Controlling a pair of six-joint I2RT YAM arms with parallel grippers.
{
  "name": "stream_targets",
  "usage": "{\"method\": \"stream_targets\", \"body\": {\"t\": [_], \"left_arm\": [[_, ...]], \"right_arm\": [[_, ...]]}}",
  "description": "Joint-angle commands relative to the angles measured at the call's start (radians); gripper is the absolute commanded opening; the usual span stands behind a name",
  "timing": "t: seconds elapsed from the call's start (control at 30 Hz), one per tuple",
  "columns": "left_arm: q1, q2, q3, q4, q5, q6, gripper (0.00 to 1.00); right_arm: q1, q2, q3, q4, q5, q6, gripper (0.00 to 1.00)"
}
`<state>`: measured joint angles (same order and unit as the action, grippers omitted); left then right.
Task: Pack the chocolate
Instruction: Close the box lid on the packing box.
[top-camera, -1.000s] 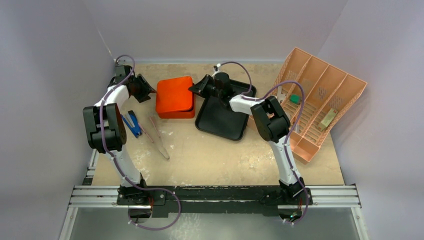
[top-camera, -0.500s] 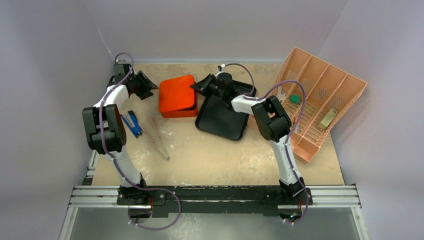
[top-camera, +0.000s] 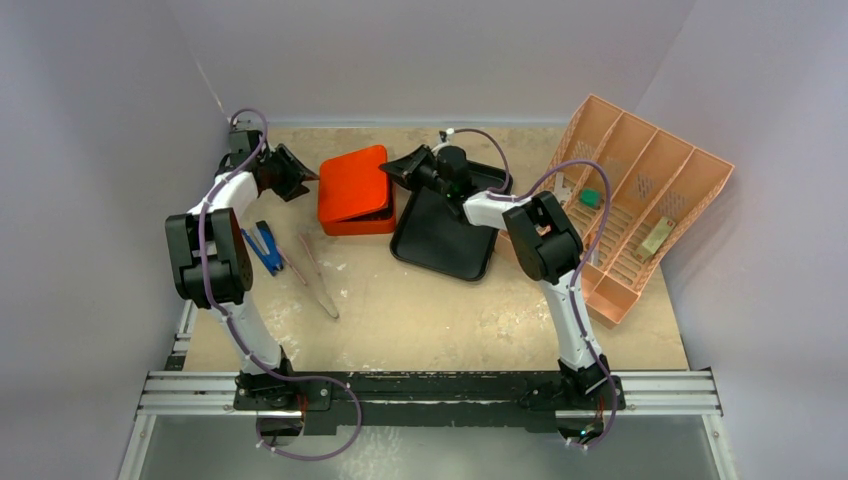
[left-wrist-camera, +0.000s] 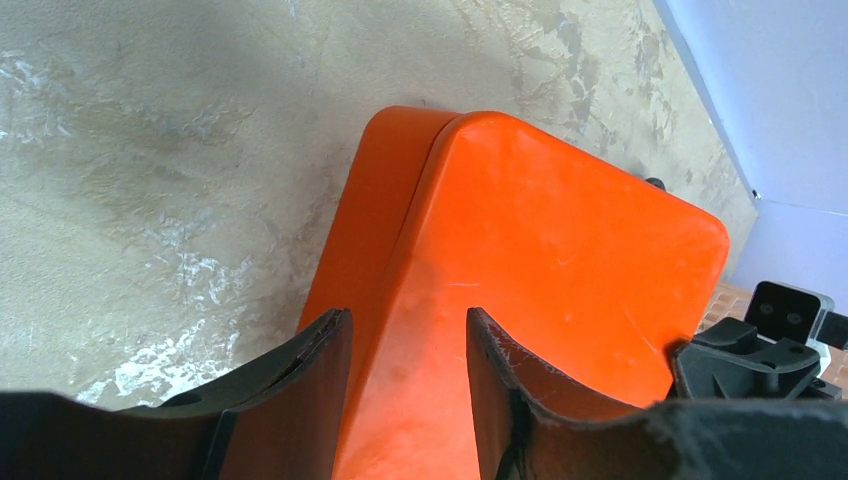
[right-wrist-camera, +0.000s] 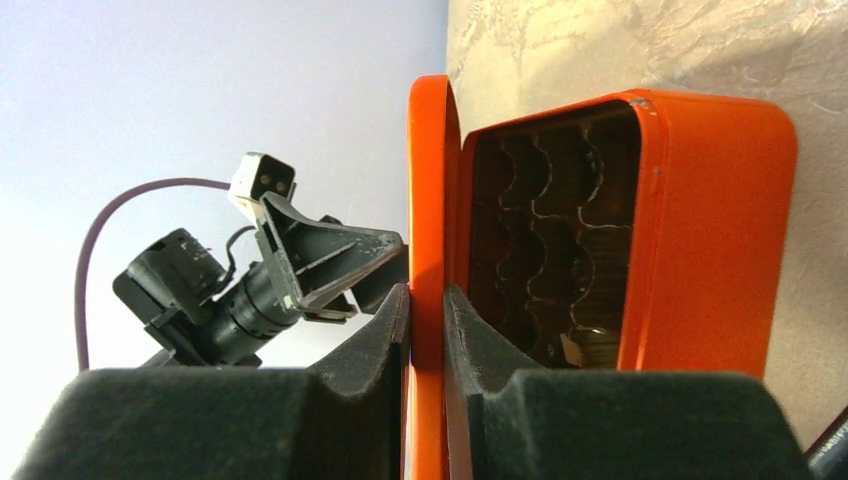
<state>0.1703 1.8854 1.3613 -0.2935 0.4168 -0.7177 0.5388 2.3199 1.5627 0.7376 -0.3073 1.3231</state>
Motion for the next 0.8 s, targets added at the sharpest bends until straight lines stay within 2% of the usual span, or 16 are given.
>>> {"method": "stream_targets", "body": {"t": [0.0,0.17,0.37,0.6,0.77], "left_arm": [[0.010,-0.046,-0.002,0.042,0.021,-0.012,0.45],[0.009,-0.052,-0.050,0.109,0.058,-0.055,0.45],[0.009,-0.031,-0.066,0.111,0.047,-0.031,0.45],[0.002,0.011,-0.078,0.165,0.063,-0.021,0.27],[-0.014,0.039,-0.074,0.165,0.057,-0.008,0.23]], "right_arm": [[-0.011,0.000,0.008,0.110,0.000,0.051,0.00],[-0.012,0.009,-0.020,0.151,0.008,0.077,0.00],[-0.020,0.036,-0.014,0.183,0.024,0.091,0.00],[-0.029,0.031,-0.041,0.182,0.030,0.065,0.00],[-0.035,0.037,-0.046,0.181,0.026,0.058,0.00]]}}
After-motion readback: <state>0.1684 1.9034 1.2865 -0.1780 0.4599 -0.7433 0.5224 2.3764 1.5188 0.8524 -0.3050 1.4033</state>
